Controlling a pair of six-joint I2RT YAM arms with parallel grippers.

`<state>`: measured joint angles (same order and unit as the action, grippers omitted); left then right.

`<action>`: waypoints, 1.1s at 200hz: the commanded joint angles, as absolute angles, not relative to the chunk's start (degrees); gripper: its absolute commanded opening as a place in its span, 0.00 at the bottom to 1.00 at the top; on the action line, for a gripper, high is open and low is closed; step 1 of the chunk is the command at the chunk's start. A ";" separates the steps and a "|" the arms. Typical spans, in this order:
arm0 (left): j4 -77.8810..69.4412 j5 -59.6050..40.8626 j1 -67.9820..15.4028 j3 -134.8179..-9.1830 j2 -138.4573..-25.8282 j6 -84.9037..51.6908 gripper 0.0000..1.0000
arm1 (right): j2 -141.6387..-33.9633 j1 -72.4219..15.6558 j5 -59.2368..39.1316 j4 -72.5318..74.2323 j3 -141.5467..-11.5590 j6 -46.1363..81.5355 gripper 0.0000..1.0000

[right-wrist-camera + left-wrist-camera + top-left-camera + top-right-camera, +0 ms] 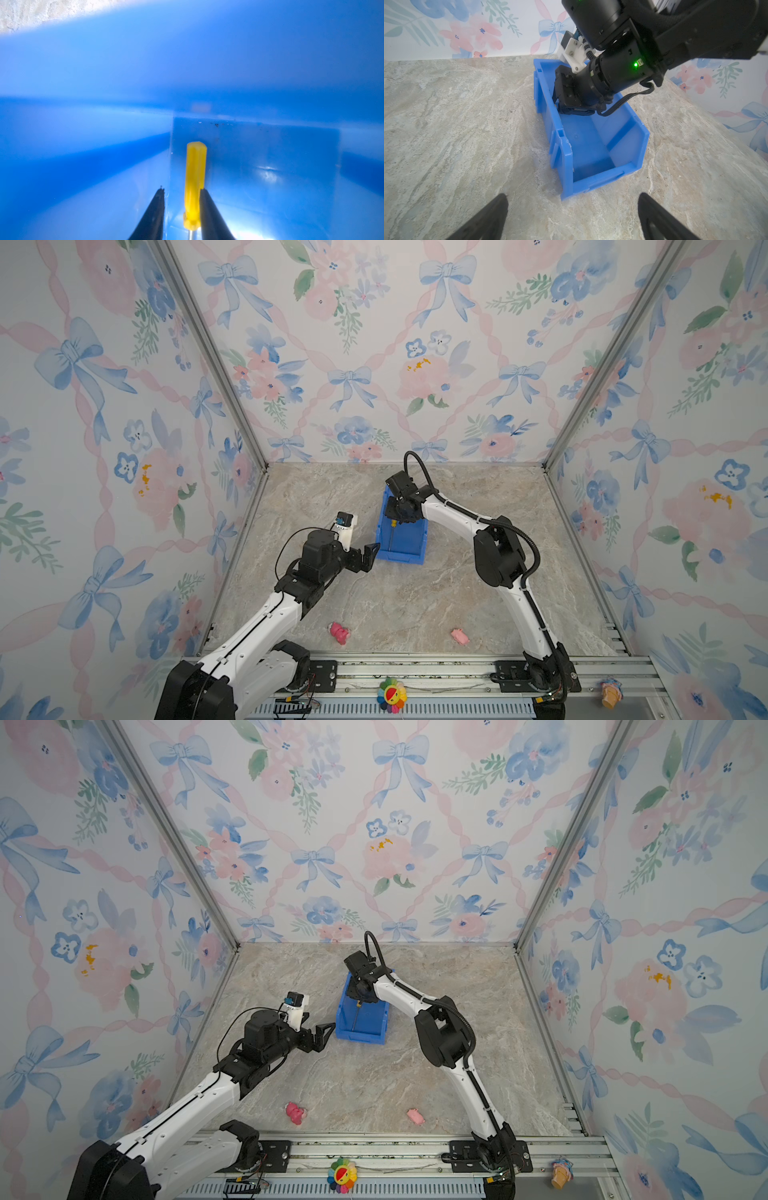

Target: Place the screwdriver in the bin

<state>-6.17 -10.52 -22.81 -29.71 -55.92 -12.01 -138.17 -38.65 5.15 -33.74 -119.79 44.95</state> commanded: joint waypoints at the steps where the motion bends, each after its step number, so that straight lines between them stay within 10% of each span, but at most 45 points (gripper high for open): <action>1: -7.61 -11.58 -22.30 -28.92 -55.99 -11.62 0.98 | -137.23 -38.14 6.15 -34.28 -119.96 44.43 0.32; 139: -2.54 7.71 -22.41 -29.49 -52.74 -13.84 0.98 | -118.62 -41.84 13.97 -33.22 -106.66 40.68 0.38; 220: -3.92 13.28 -21.59 -27.73 -54.26 -13.62 0.98 | -96.91 -39.61 18.54 -29.90 -87.33 28.45 0.72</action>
<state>-3.09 10.13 -22.37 -28.69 -53.21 -13.78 -103.83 -41.30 15.59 -31.03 -92.77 34.44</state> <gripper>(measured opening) 0.980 0.658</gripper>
